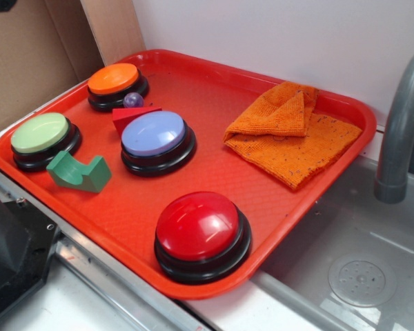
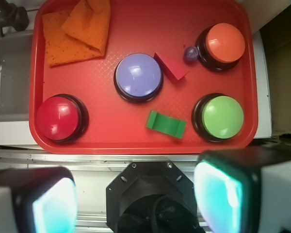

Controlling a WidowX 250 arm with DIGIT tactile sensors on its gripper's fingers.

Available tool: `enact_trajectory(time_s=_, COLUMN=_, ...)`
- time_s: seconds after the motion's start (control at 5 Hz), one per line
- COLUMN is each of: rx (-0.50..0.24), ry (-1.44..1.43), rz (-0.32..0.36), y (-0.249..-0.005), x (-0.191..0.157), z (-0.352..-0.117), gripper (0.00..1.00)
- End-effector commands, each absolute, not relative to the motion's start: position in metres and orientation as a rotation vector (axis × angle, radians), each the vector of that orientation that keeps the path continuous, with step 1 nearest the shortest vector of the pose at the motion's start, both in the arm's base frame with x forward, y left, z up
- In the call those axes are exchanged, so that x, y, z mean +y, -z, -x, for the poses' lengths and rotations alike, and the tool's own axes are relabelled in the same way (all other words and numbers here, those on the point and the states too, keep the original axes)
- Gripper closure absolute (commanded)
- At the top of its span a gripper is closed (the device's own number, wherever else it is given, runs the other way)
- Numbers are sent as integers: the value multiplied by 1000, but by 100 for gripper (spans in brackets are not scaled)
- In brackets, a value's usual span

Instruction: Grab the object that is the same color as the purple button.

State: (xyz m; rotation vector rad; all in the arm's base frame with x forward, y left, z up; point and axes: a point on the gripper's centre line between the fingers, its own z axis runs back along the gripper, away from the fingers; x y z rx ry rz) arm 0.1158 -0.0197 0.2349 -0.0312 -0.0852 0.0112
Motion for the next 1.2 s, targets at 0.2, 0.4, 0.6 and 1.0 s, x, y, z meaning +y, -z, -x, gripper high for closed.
enact_trajectory(time_s=0.2, rx=-94, ry=-95, rz=99, y=-228, x=-15, z=-125, gripper=0)
enact_trajectory(time_s=0.4, rx=-102, ry=-205, rz=83, y=-221, x=-10, z=-137, gripper=0)
enact_trajectory(time_s=0.6, rx=-123, ry=-342, rz=97, y=-211, x=4, z=-155, gripper=0)
enact_trajectory(time_s=1.0, rx=-184, ry=-679, rz=40, y=-179, x=41, z=-197, gripper=0)
